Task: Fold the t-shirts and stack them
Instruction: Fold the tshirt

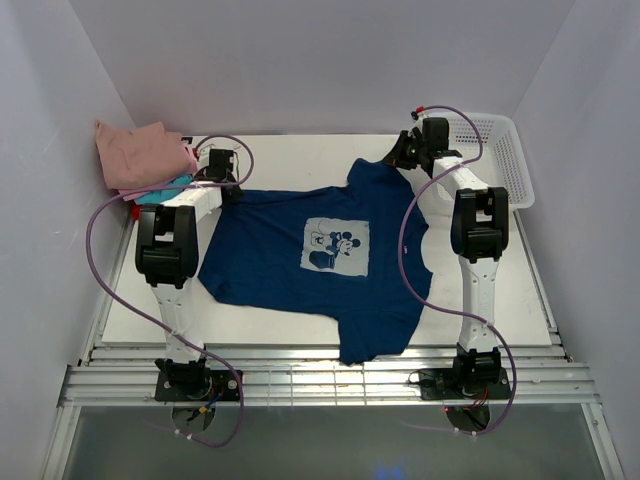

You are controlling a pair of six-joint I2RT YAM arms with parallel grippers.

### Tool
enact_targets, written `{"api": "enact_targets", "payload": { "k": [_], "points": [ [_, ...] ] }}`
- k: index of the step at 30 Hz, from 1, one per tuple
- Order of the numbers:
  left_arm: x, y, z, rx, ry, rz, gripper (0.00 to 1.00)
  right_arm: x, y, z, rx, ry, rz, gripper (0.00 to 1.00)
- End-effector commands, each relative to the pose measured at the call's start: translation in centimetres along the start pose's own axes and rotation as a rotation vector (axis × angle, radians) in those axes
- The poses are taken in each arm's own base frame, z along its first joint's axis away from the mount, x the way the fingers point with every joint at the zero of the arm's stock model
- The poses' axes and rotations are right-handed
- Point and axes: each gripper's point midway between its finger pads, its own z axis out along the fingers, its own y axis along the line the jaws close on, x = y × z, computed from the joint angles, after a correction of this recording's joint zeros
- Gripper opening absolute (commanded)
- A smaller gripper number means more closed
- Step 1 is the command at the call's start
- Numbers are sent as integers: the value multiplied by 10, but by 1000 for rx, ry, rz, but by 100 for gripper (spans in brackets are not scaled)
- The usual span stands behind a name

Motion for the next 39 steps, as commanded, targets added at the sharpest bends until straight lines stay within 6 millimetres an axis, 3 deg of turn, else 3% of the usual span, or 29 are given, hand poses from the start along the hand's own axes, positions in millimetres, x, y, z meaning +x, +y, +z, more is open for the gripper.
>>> {"api": "enact_targets", "payload": {
  "k": [1, 11, 16, 20, 23, 25, 28, 33, 37, 39],
  "points": [
    [-17, -3, 2, -2, -40, -3, 44, -16, 12, -10, -33, -32, -44, 8],
    [-20, -3, 5, -8, -46, 13, 0, -18, 14, -12, -35, -36, -54, 8],
    [-28, 1, -5, -19, -77, -5, 0, -26, 28, -23, -76, -62, -72, 8],
    [-57, 1, -37, 2, -168, -54, 0, -48, 51, -48, -101, -109, -109, 8],
    [-66, 6, -53, 3, -215, -80, 0, -55, 62, -64, -109, -125, -126, 8],
    [-83, 5, -72, 30, -277, -108, 0, -52, 66, -74, -109, -124, -130, 8],
    [-91, 7, -88, 51, -318, -126, 0, -53, 71, -84, -111, -147, -145, 8],
    [-87, 6, -90, 57, -296, -117, 0, -38, 72, -96, -104, -127, -142, 8],
    [-73, 12, -91, 51, -265, -127, 0, -27, 76, -113, -96, -121, -153, 8],
    [-60, 20, -90, 35, -246, -133, 0, -11, 72, -117, -83, -98, -147, 8]
  ]
}}
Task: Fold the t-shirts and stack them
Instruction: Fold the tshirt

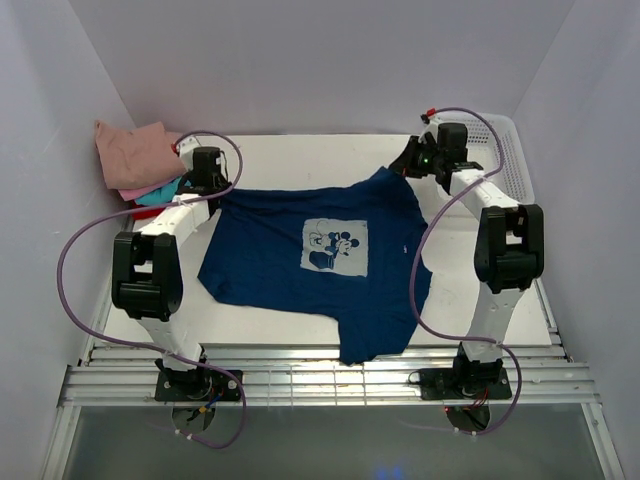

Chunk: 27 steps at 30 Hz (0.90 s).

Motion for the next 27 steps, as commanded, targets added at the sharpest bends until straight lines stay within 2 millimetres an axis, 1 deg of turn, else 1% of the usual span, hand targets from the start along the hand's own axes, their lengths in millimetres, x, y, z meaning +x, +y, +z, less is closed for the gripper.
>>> {"api": "enact_targets", "payload": {
  "k": [1, 2, 3, 4, 5, 6, 7, 8, 9, 11, 12, 15, 16, 18, 21, 22, 24, 25, 26, 27],
  "points": [
    [-2, 11, -17, -11, -7, -36, 0, -13, 19, -27, -13, -56, -67, 8],
    [0, 13, -19, -11, -6, -40, 0, 0, 17, -29, -4, -34, -61, 8],
    [3, 15, -21, -14, -3, -43, 0, 3, 18, -33, 1, -33, -61, 8],
    [9, 20, -22, -22, 8, -46, 0, -1, 24, -42, -2, -48, -69, 8],
    [8, 20, -26, -16, 6, -50, 0, 11, 24, -45, 3, -28, -59, 8],
    [10, 22, -28, -16, 10, -54, 0, 15, 25, -49, 4, -23, -57, 8],
    [16, 26, -30, -19, 21, -56, 0, 12, 33, -59, 2, -38, -69, 8],
    [15, 26, -33, -15, 17, -61, 0, 14, 34, -64, 9, -40, -72, 8],
    [17, 28, -35, -18, 18, -63, 0, 20, 38, -73, 14, -42, -76, 8],
    [22, 33, -39, -24, 23, -63, 0, 27, 40, -82, 28, -43, -75, 8],
    [23, 35, -39, -28, 25, -62, 0, 31, 42, -90, 36, -44, -74, 8],
    [30, 41, -40, -45, 40, -53, 0, 45, 43, -103, 50, -24, -61, 8],
    [32, 42, -40, -50, 43, -52, 0, 49, 44, -106, 54, -22, -60, 8],
    [39, 46, -39, -63, 62, -45, 0, 67, 43, -113, 73, 13, -44, 8],
    [52, 53, -37, -83, 90, -38, 0, 84, 41, -118, 92, 40, -29, 8],
    [57, 56, -36, -93, 101, -34, 0, 95, 38, -119, 99, 61, -20, 8],
    [64, 61, -35, -109, 115, -31, 0, 106, 37, -122, 115, 84, -13, 8],
    [65, 62, -35, -113, 118, -30, 0, 112, 38, -122, 120, 96, -13, 8],
    [68, 65, -35, -120, 122, -30, 0, 121, 33, -123, 145, 112, -7, 8],
    [69, 68, -35, -130, 123, -30, 0, 124, 33, -124, 154, 119, -7, 8]
  ]
}}
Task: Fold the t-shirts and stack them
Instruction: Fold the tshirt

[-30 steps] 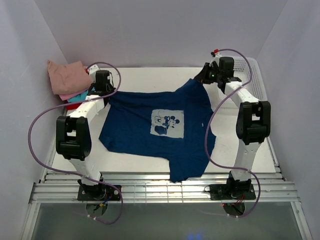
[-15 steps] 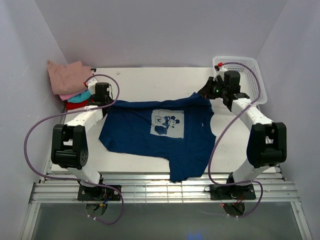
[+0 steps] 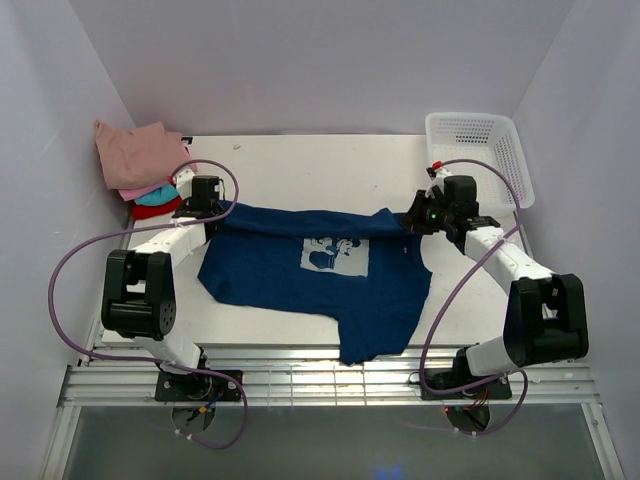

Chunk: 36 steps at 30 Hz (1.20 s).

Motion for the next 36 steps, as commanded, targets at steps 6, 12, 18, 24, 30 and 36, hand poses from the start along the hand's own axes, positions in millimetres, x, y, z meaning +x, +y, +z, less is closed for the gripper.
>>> {"api": "enact_targets", "payload": {
  "k": [6, 12, 18, 24, 30, 36],
  "points": [
    [9, 26, -1, -85, 14, -7, 0, 33, -8, -12, 170, 67, -24, 8],
    [3, 29, -6, -101, -14, -37, 44, 60, -16, -20, 266, 141, -15, 8],
    [-29, 18, -20, -68, -91, -116, 61, 71, -20, -46, 370, 178, -34, 42],
    [-66, -22, -31, 89, -153, -136, 57, 27, -9, -58, 367, -3, -58, 54],
    [-39, -57, 12, 170, -15, -36, 0, 14, -22, -14, 415, 34, -77, 8],
    [-12, -63, 37, 188, 56, -8, 0, 16, -37, 38, 429, 116, -80, 8]
  ]
}}
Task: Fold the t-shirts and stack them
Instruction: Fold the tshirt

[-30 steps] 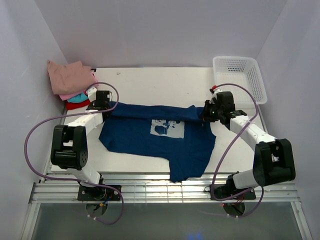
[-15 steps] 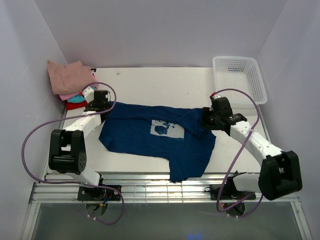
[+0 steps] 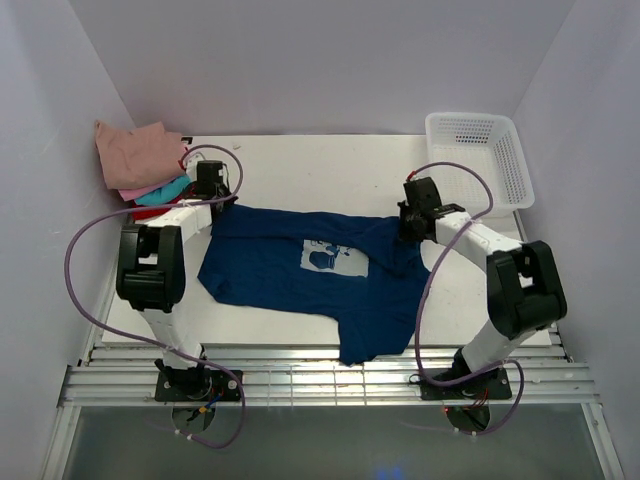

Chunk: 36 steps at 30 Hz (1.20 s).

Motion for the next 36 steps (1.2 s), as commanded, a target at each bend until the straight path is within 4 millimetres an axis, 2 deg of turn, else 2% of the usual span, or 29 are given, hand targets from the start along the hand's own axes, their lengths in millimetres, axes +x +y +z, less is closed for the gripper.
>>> {"api": "enact_targets", "payload": {
  "k": [1, 2, 7, 9, 10, 12, 13, 15, 21, 22, 23, 24, 26, 27, 28, 29, 32, 36],
  "points": [
    [2, -9, 3, 45, 21, 17, 0, -33, 5, 12, 10, -60, -5, 8],
    [3, -9, 5, 45, 23, 22, 0, -29, 4, 21, 20, -43, -8, 8],
    [17, -5, 24, 28, 54, 43, 0, -32, -4, 35, 70, -31, 0, 8],
    [18, -5, 29, 23, 56, 47, 0, -26, -8, 45, 83, -1, 0, 8],
    [23, 0, 34, 4, 70, 50, 0, -30, -8, 47, 85, -1, 2, 8],
    [24, 2, 38, -15, 68, 52, 0, -21, -14, 58, 105, 40, 2, 8],
    [29, 8, 41, -41, 80, 55, 0, -26, -13, 61, 102, 38, 5, 8],
    [27, 13, 43, -74, 70, 49, 0, -19, -16, 73, 110, 80, 5, 8],
    [30, 30, 49, -145, 75, 32, 0, -31, -14, 107, 100, 123, 1, 8],
    [29, 36, 50, -163, 75, 21, 0, -27, -15, 114, 104, 141, 1, 8],
    [29, 41, 50, -175, 75, 15, 0, -30, -15, 117, 102, 140, 1, 8],
    [26, 43, 49, -180, 71, 8, 0, -41, -14, 120, 96, 120, 2, 8],
    [25, 51, 50, -190, 73, -12, 0, -44, -15, 129, 93, 131, 4, 8],
    [22, 53, 49, -192, 68, -17, 0, -59, -15, 131, 88, 105, 8, 8],
    [19, 57, 51, -198, 62, -24, 0, -64, -15, 134, 84, 102, 11, 8],
    [16, 57, 51, -198, 58, -20, 0, -59, -18, 141, 88, 129, 12, 8],
    [15, 64, 56, -220, 60, -18, 0, -74, -22, 152, 86, 116, 15, 8],
    [15, 60, 57, -202, 65, -26, 0, -96, -22, 154, 58, 75, 14, 8]
  ]
}}
